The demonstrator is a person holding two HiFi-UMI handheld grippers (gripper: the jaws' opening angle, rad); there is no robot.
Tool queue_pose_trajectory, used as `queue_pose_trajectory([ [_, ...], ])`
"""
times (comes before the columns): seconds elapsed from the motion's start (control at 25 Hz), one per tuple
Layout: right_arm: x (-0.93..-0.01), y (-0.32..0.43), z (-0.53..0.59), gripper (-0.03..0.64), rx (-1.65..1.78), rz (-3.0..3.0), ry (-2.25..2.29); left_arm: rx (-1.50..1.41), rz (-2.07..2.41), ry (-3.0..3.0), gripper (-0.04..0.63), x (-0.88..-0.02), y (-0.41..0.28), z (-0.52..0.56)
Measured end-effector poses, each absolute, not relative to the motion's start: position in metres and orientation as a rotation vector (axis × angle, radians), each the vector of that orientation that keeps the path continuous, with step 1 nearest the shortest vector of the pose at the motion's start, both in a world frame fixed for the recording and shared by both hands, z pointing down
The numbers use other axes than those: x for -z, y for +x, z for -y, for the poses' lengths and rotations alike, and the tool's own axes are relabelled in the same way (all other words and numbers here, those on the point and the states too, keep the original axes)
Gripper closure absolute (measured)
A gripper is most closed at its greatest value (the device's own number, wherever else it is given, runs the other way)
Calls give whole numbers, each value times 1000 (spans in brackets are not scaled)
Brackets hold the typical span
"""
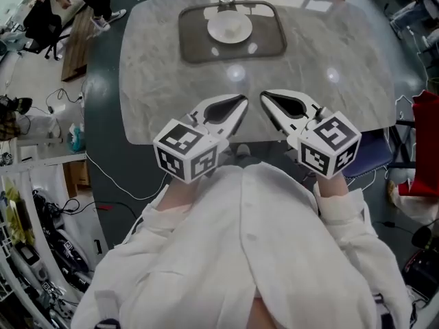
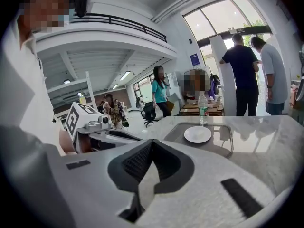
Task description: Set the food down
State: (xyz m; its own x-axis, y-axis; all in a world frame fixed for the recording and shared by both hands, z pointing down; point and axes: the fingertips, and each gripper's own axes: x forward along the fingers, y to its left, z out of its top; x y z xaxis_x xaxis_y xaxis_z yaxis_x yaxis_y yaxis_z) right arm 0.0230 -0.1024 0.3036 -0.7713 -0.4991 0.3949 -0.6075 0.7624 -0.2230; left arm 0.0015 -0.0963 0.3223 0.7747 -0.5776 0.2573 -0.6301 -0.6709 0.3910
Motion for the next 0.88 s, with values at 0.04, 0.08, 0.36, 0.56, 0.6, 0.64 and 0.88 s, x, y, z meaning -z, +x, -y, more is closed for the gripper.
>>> queue_pose_trajectory([
  [0.04, -305, 25, 102, 615, -478, 2636, 847, -158, 899, 2502, 566, -324, 3, 94],
  [0.08, -304, 28, 103, 615, -462, 2627, 840, -161, 890, 2501, 566, -326, 5, 93],
  [0.36, -293, 37, 120, 615, -337, 2590, 772, -178, 861, 2500, 566, -333, 8, 91],
  [0.56, -291, 36, 120, 615, -297, 2581, 733, -184, 853, 2495, 566, -337, 9, 92],
  [0.6, -292, 35, 119, 615, -296, 2578, 728, -185, 851, 2495, 566, -337, 9, 92],
  [0.64, -294, 34, 118, 615, -295, 2573, 724, -186, 850, 2495, 566, -337, 9, 92],
  [0.88, -305, 29, 120, 615, -238, 2525, 707, -222, 850, 2504, 566, -344, 9, 95],
])
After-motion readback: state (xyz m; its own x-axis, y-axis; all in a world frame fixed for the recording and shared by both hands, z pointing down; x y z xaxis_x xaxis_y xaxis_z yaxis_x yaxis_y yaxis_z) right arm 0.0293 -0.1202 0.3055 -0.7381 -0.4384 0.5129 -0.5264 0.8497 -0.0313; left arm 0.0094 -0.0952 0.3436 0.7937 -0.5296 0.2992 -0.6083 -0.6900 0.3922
